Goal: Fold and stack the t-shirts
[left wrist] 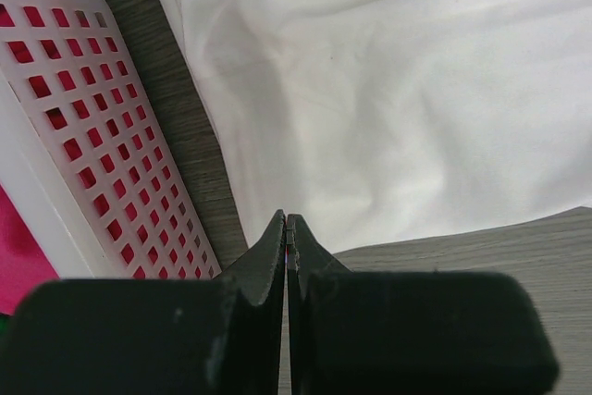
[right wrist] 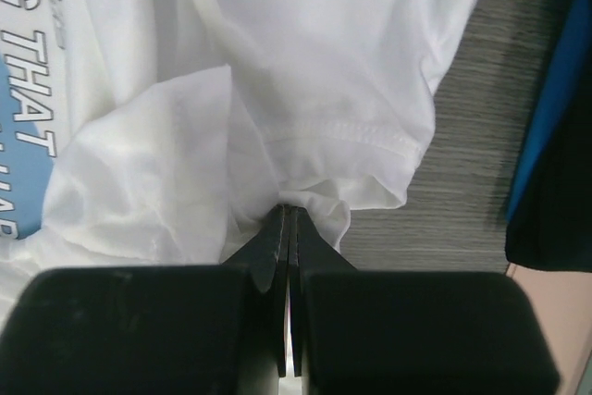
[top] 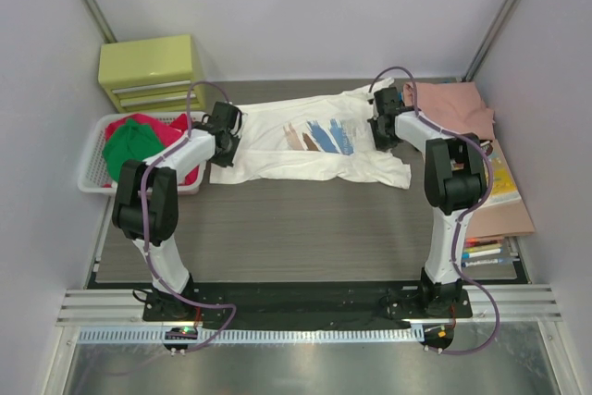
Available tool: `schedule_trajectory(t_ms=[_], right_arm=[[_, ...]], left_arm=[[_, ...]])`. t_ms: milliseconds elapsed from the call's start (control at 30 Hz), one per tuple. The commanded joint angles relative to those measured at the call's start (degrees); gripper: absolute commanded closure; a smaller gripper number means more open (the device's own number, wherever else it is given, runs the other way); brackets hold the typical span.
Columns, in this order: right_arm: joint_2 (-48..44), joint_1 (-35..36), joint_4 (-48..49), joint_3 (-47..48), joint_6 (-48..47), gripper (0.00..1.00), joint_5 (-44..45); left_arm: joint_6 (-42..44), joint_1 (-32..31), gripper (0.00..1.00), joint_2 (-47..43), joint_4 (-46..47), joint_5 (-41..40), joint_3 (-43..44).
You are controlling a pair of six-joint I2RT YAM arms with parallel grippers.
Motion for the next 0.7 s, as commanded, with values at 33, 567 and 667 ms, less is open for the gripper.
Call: schedule_trajectory(t_ms=[33,567,667], right_arm=[[-4.1,-0.8,1.6,-0.3,0.6,0.99,5.0],[-4.0,-5.9,0.2,1.9,0.8,0.99,14.3],[-5.8,-7.4,0.3,1.3,0.9,0.99,13.7]], left_arm=[[0.3,-0.2,1.0,-1.9,0.7,-0.3,-0.1],[0.9,-0.2,1.0,-3.4,1.2,-0.8,-1.2],[0.9,-0.2,1.0,-3.2,1.2,-0.6,-1.1]])
